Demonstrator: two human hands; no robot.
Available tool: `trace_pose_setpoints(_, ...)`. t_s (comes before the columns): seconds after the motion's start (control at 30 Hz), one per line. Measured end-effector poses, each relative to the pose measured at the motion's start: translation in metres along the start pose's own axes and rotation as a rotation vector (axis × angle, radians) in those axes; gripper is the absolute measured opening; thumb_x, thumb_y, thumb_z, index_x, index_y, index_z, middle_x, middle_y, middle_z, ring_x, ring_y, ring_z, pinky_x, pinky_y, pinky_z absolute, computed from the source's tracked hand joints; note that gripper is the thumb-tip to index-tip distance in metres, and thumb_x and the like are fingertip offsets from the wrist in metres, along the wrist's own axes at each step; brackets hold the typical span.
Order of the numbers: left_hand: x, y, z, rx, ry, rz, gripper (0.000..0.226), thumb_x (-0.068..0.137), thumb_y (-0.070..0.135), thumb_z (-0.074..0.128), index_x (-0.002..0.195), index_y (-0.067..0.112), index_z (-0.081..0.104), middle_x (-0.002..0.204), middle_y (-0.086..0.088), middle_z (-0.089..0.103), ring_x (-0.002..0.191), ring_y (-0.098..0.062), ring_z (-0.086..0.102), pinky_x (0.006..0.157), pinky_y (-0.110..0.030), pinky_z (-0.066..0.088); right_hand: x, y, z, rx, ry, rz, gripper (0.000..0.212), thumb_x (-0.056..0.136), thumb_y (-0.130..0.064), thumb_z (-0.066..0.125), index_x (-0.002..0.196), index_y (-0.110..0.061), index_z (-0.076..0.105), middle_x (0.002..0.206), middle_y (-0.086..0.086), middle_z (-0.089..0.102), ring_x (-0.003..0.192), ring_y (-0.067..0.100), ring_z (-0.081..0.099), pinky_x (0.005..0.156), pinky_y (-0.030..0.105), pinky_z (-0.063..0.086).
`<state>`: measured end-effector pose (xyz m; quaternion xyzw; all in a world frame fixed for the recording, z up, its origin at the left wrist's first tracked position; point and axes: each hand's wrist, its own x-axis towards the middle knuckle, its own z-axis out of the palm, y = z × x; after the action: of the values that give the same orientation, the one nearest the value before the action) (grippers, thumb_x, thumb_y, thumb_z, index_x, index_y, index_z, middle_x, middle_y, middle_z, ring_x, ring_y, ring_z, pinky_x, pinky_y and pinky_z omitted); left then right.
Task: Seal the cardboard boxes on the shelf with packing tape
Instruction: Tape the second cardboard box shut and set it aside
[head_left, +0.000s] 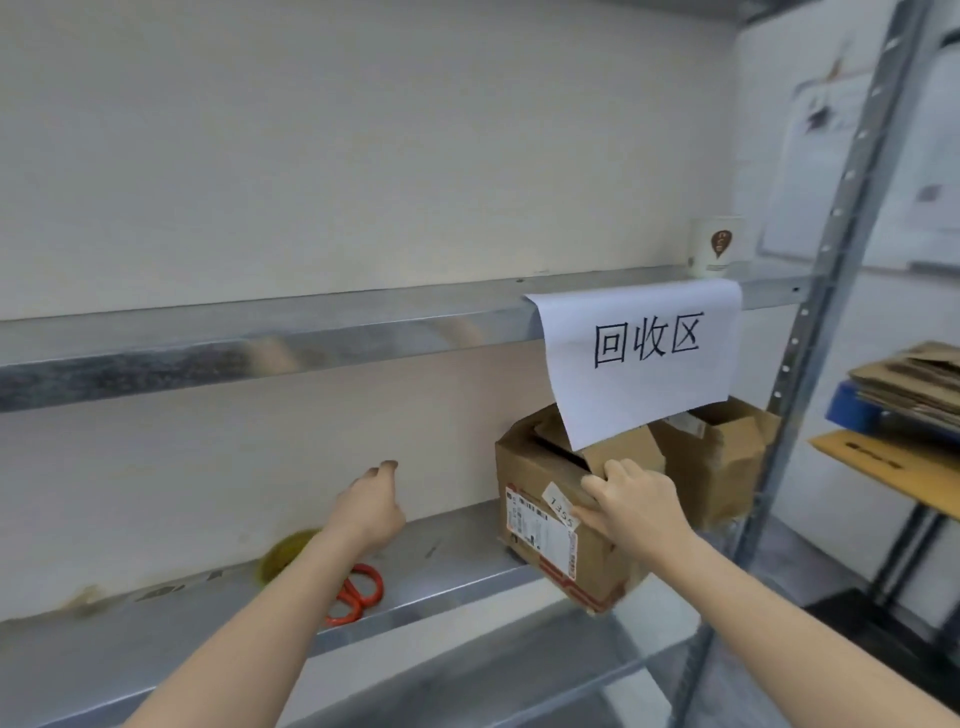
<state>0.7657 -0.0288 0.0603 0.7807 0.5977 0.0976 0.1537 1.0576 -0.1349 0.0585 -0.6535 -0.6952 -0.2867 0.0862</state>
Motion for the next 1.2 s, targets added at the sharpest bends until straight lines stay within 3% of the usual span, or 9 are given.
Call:
trace_pose_setpoints(0.27, 0.019, 0.059, 0.029, 0.048, 0.008, 0.038, 0.062, 0.09, 0.011, 0.047, 0.147, 0.01, 0.024, 0.149, -0.014, 0.036, 0.132, -0.033, 0.04, 0.105, -0.038, 0.037, -0.013, 0.061, 0.033, 0.047, 0.008, 0.132, 0.043, 0.05, -0.043, 0.092, 0.054, -0.017, 0.059, 0.048, 0.001, 0.047, 0.036, 0.018, 0.045, 0.041, 0.018, 0.023)
trace_pose_setpoints(0.37, 0.026, 0.078, 0.041, 0.04, 0.046, 0.003, 0.062, 0.089, 0.009, 0.046, 0.147, 0.009, 0.024, 0.148, -0.014, 0.037, 0.133, -0.032, 0.04, 0.106, -0.038, 0.037, -0.006, 0.077, 0.045, 0.07, 0.012, 0.115, 0.044, 0.051, -0.045, 0.091, 0.054, -0.017, 0.058, 0.047, 0.0, 0.045, 0.033, 0.014, 0.036, 0.042, 0.019, 0.02)
trace_pose_setpoints(0.5, 0.032, 0.103, 0.05, 0.048, 0.087, -0.072, 0.063, 0.091, 0.012, 0.046, 0.149, 0.011, 0.021, 0.149, -0.013, 0.035, 0.133, -0.032, 0.039, 0.105, -0.038, 0.037, 0.008, 0.093, 0.056, 0.117, 0.012, 0.078, 0.055, 0.047, -0.051, 0.091, 0.079, -0.015, 0.065, 0.04, -0.001, 0.046, 0.026, 0.016, 0.032, 0.041, 0.018, 0.018)
trace_pose_setpoints(0.6, 0.032, 0.114, 0.053, 0.044, 0.117, -0.114, 0.066, 0.091, 0.013, 0.048, 0.15, 0.011, 0.019, 0.149, -0.014, 0.035, 0.133, -0.032, 0.039, 0.105, -0.038, 0.037, 0.014, 0.098, 0.062, 0.19, -0.045, 0.048, 0.076, 0.046, -0.057, 0.089, 0.101, -0.018, 0.054, 0.037, -0.001, 0.045, 0.025, 0.018, 0.04, 0.041, 0.015, 0.016)
trace_pose_setpoints(0.67, 0.029, 0.117, 0.055, 0.037, 0.113, -0.137, 0.067, 0.091, 0.014, 0.05, 0.15, 0.011, 0.018, 0.149, -0.015, 0.035, 0.133, -0.031, 0.038, 0.106, -0.038, 0.036, 0.013, 0.098, 0.063, 0.2, -0.056, 0.012, 0.079, 0.057, -0.06, 0.083, 0.113, -0.021, 0.044, 0.046, 0.0, 0.055, 0.033, 0.018, 0.049, 0.041, 0.017, 0.02)
trace_pose_setpoints(0.73, 0.03, 0.119, 0.056, 0.021, 0.104, -0.156, 0.067, 0.09, 0.014, 0.051, 0.149, 0.009, 0.019, 0.149, -0.016, 0.034, 0.134, -0.032, 0.037, 0.107, -0.038, 0.035, 0.015, 0.098, 0.065, 0.207, -0.034, -0.033, 0.064, 0.08, -0.056, 0.068, 0.124, -0.022, 0.037, 0.073, 0.002, 0.068, 0.058, 0.022, 0.064, 0.049, 0.023, 0.033)
trace_pose_setpoints(0.8, 0.03, 0.119, 0.056, 0.007, 0.1, -0.173, 0.067, 0.09, 0.013, 0.051, 0.149, 0.008, 0.02, 0.149, -0.017, 0.034, 0.135, -0.032, 0.038, 0.108, -0.038, 0.035, 0.018, 0.095, 0.065, 0.268, -0.082, -0.051, 0.051, 0.092, -0.049, 0.056, 0.128, -0.019, 0.037, 0.093, 0.004, 0.069, 0.079, 0.026, 0.067, 0.058, 0.026, 0.038)
trace_pose_setpoints(1.0, 0.031, 0.124, 0.053, -0.007, 0.108, -0.202, 0.065, 0.091, 0.011, 0.048, 0.149, 0.008, 0.021, 0.15, -0.015, 0.035, 0.134, -0.031, 0.039, 0.106, -0.036, 0.037, 0.032, 0.088, 0.058, 0.242, -0.161, -0.035, 0.044, 0.096, -0.036, 0.055, 0.126, -0.009, 0.038, 0.096, 0.007, 0.068, 0.085, 0.026, 0.067, 0.063, 0.029, 0.044)
trace_pose_setpoints(1.2, 0.03, 0.12, 0.049, -0.033, 0.107, -0.201, 0.064, 0.09, 0.009, 0.046, 0.149, 0.008, 0.021, 0.149, -0.016, 0.034, 0.133, -0.033, 0.039, 0.105, -0.037, 0.037, 0.036, 0.08, 0.054, 0.332, -0.263, -0.158, 0.068, 0.086, -0.045, 0.066, 0.138, -0.018, 0.033, 0.111, 0.01, 0.067, 0.093, 0.031, 0.065, 0.077, 0.037, 0.054)
